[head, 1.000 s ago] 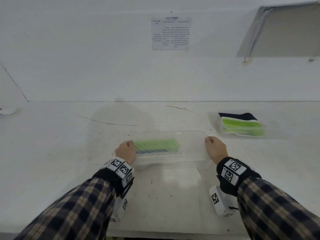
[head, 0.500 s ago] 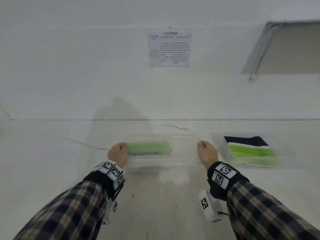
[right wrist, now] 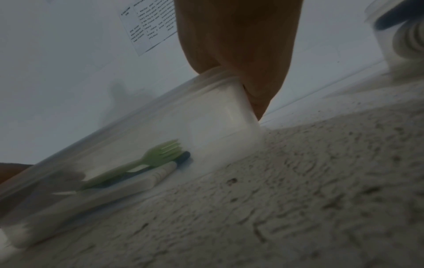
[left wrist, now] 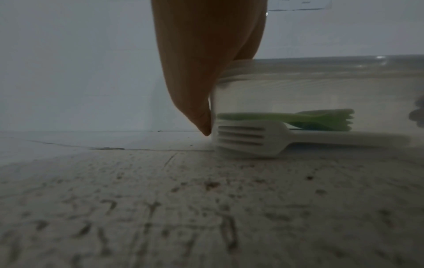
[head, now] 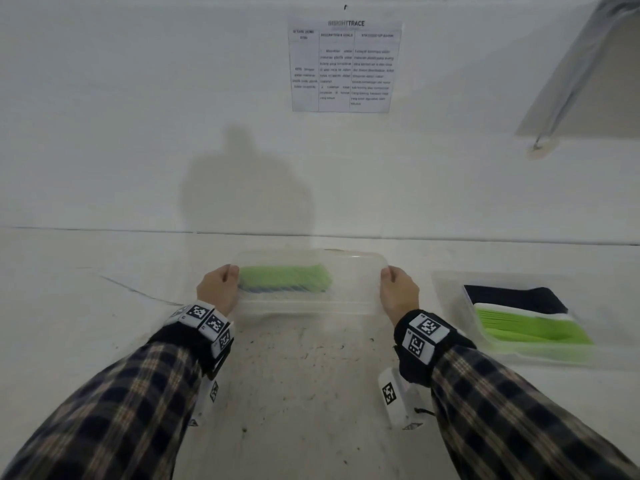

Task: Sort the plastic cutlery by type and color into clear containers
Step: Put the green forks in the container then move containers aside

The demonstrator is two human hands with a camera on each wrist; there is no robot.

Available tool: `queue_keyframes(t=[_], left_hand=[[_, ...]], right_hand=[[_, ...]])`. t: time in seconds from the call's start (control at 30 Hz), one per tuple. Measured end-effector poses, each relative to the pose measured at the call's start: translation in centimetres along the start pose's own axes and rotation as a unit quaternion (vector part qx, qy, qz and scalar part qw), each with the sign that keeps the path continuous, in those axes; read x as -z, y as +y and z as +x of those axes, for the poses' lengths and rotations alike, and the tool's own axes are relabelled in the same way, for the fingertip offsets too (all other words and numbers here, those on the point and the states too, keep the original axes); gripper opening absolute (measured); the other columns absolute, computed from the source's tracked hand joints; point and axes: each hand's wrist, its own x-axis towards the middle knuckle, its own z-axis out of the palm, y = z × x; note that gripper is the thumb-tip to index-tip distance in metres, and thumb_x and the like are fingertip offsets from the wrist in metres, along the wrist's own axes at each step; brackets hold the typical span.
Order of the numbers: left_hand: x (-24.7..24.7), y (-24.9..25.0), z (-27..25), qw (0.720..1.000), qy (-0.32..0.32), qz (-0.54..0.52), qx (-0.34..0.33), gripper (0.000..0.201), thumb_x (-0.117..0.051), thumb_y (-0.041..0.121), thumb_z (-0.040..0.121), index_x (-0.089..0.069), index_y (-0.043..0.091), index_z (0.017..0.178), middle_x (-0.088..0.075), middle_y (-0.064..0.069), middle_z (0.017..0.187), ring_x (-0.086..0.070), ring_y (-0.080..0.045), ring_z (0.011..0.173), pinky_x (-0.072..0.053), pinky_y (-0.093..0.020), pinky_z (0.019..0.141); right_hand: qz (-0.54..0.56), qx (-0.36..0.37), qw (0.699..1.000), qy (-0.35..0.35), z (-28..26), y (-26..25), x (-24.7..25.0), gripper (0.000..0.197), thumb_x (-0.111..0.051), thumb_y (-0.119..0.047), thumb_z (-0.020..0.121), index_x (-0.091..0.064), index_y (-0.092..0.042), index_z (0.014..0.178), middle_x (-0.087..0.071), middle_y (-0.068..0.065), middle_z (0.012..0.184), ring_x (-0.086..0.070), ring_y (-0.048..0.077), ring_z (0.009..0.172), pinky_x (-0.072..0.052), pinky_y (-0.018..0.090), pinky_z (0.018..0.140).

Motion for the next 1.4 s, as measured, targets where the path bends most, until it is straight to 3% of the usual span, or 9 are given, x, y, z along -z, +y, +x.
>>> queue_keyframes(t=[0.13,0.27,0.43,0.57,0.73,0.87,0.97,1.17,1.4], left_hand=[[-0.3,-0.2,0.2,0.999,-0.016,-0.034,0.021,0.037,-0.038,0.02,0.102,-0.06,-0.006,0.117,-0.058,-0.027,0.122,-0.053,-0.038,0.113,-0.038,-0.033,0.086],[-0.3,-0.6,0.2,0.994,-0.043,-0.086,0.046,0.037,-0.036,0.02,0.102,-0.06,-0.006,0.115,-0.056,-0.028,0.124,-0.051,-0.037,0.116,-0.028,-0.026,0.077],[-1.0,-1.2,0.6,0.986,-0.037,-0.117,0.11,0.043,-0.038,0.028,0.1,-0.057,-0.003,0.124,-0.057,-0.02,0.127,-0.051,-0.035,0.118,-0.038,-0.035,0.096],[-1.0,-0.9,1.2,0.984,-0.017,-0.144,0.105,0.037,-0.044,0.018,0.097,-0.058,-0.002,0.124,-0.058,-0.019,0.127,-0.053,-0.034,0.117,-0.04,-0.038,0.101],[-1.0,-0.6,3.0,0.98,-0.016,-0.181,0.077,0.036,-0.049,0.017,0.094,-0.061,0.0,0.123,-0.061,-0.017,0.124,-0.055,-0.031,0.116,-0.043,-0.043,0.102],[-1.6,-0.7,4.5,0.979,-0.017,-0.19,0.074,0.036,-0.05,0.018,0.094,-0.061,0.001,0.124,-0.061,-0.017,0.124,-0.055,-0.032,0.116,-0.043,-0.045,0.102],[-1.7,-0.5,4.9,0.981,-0.016,-0.185,0.063,0.034,-0.048,0.015,0.095,-0.061,0.001,0.123,-0.061,-0.018,0.124,-0.055,-0.033,0.115,-0.043,-0.043,0.101],[-2.2,-0.8,4.1,0.986,-0.051,-0.156,0.02,0.044,-0.033,0.023,0.103,-0.039,0.001,0.141,-0.039,-0.016,0.146,-0.037,-0.029,0.135,-0.027,-0.034,0.112],[-1.7,-1.3,3.7,0.976,-0.08,-0.198,0.048,0.048,-0.033,0.025,0.103,-0.028,0.006,0.147,-0.031,-0.013,0.151,-0.033,-0.029,0.137,-0.03,-0.047,0.113]], right_hand=[[-0.005,-0.001,1.0,0.003,0.5,0.4,-0.6,0.032,-0.029,-0.022,0.102,-0.05,-0.004,0.085,-0.052,0.009,0.088,-0.047,0.022,0.084,-0.03,0.025,0.072],[0.001,0.002,1.0,-0.003,0.3,0.4,-0.5,0.031,-0.029,-0.02,0.101,-0.045,-0.003,0.08,-0.049,0.009,0.082,-0.044,0.021,0.079,-0.028,0.027,0.066],[0.065,-0.029,0.997,-0.025,0.1,0.6,-0.7,0.035,-0.035,-0.015,0.094,-0.055,0.0,0.119,-0.059,0.015,0.116,-0.053,0.029,0.106,-0.037,0.029,0.083],[0.085,-0.028,0.996,-0.022,0.6,-0.1,-0.5,0.032,-0.037,-0.011,0.094,-0.056,0.007,0.111,-0.06,0.021,0.114,-0.054,0.031,0.099,-0.04,0.032,0.085],[0.102,-0.043,0.993,-0.034,2.7,-0.7,-1.3,0.034,-0.037,-0.018,0.096,-0.054,-0.001,0.119,-0.049,0.005,0.109,-0.044,0.015,0.104,-0.034,0.028,0.09],[0.102,-0.051,0.993,-0.038,3.4,-1.3,-1.5,0.042,-0.035,-0.019,0.097,-0.046,-0.002,0.135,-0.047,0.012,0.14,-0.043,0.027,0.129,-0.033,0.036,0.11],[0.091,-0.04,0.994,-0.046,3.5,-1.7,-1.4,0.046,-0.032,-0.018,0.1,-0.033,-0.007,0.145,-0.038,0.009,0.147,-0.035,0.025,0.136,-0.025,0.03,0.111],[0.061,-0.007,0.996,-0.066,2.7,-2.1,-0.8,0.049,-0.025,-0.019,0.103,-0.016,-0.013,0.15,-0.042,0.016,0.143,-0.039,0.028,0.131,-0.029,0.027,0.104],[0.013,0.01,0.991,-0.134,2.6,-1.9,0.1,0.053,-0.027,-0.023,0.103,-0.007,-0.013,0.151,-0.021,0.011,0.155,-0.024,0.026,0.141,-0.02,0.028,0.112]])
